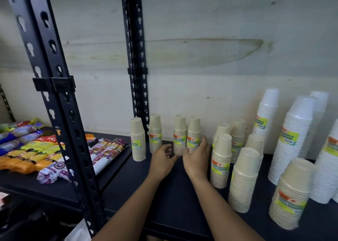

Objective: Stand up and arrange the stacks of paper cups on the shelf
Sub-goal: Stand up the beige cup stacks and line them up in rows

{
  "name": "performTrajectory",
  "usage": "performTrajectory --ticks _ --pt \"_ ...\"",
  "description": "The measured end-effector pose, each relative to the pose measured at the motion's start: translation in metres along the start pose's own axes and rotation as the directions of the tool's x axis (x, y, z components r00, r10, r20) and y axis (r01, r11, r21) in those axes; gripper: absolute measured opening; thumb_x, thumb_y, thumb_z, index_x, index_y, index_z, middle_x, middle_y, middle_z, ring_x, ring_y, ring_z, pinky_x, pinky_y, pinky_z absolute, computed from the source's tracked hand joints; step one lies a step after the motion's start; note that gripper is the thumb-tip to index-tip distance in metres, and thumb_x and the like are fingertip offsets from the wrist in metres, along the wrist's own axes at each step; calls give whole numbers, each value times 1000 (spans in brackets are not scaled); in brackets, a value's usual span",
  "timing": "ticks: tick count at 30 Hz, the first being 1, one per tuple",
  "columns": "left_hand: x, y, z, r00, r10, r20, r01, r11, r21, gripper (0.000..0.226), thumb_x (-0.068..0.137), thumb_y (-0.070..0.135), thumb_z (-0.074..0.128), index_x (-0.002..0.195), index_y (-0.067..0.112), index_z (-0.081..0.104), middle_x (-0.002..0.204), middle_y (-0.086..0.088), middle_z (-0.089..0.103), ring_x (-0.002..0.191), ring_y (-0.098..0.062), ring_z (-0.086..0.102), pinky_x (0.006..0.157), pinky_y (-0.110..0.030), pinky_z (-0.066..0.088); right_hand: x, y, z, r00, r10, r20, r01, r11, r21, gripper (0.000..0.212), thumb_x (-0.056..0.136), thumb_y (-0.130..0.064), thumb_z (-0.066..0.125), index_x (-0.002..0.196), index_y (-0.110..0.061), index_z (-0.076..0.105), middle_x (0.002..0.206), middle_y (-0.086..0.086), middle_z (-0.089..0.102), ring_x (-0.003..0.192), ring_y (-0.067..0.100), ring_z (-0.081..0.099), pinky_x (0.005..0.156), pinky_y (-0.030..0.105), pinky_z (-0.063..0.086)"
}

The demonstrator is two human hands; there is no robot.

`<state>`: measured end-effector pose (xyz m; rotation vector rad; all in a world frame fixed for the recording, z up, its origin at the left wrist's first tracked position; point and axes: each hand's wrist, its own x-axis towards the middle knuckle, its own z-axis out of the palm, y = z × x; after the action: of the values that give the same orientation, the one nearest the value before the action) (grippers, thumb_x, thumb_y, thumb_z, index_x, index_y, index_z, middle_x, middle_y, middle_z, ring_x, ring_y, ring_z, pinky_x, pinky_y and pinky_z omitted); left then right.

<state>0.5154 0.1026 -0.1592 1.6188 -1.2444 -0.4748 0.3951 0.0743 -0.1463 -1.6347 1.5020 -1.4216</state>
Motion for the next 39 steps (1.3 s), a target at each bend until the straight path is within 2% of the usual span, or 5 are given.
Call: performTrajectory --ticks 10,13,30,35,39 --pt "-68 20 -22 1000 21 1 -22 1000 11 16 89 29 73 104 25 73 101 12 76 94 5 68 86 -19 55 -72 -32 -56 969 -199 148 184 977 105 52 93 -26 64 143 -22 48 144 -4 46 130 11 48 100 18 36" --pt "-91 34 -19 998 53 26 -52 998 -32 15 90 28 74 104 24 73 96 12 76 92 6 69 78 -11 52 -98 -33 -89 943 -310 118 286 941 183 43 93 -26 65 134 -27 54 132 -12 54 125 2 51 104 24 46" --pt "-168 106 56 981 142 129 -122 981 -150 41 84 34 81 120 21 64 111 7 71 94 0 68 86 -21 55 -141 22 -249 940 -293 -176 314 943 106 29 91 -17 69 119 -18 62 112 -6 58 104 4 59 84 36 58" --pt "-170 106 72 990 103 94 -93 991 -100 72 76 42 86 137 23 51 123 5 62 101 -6 65 88 -27 55 -128 43 -262 933 -224 -281 234 972 2 36 87 -16 71 121 -17 60 120 1 52 115 17 50 95 39 51" --pt "-175 111 93 993 115 -13 -115 992 -43 91 67 54 88 141 24 45 125 4 52 108 -12 60 95 -36 54 -120 54 -260 953 -121 -279 119 993 -24 56 84 -14 75 134 -17 51 132 5 44 124 21 40 97 28 35"
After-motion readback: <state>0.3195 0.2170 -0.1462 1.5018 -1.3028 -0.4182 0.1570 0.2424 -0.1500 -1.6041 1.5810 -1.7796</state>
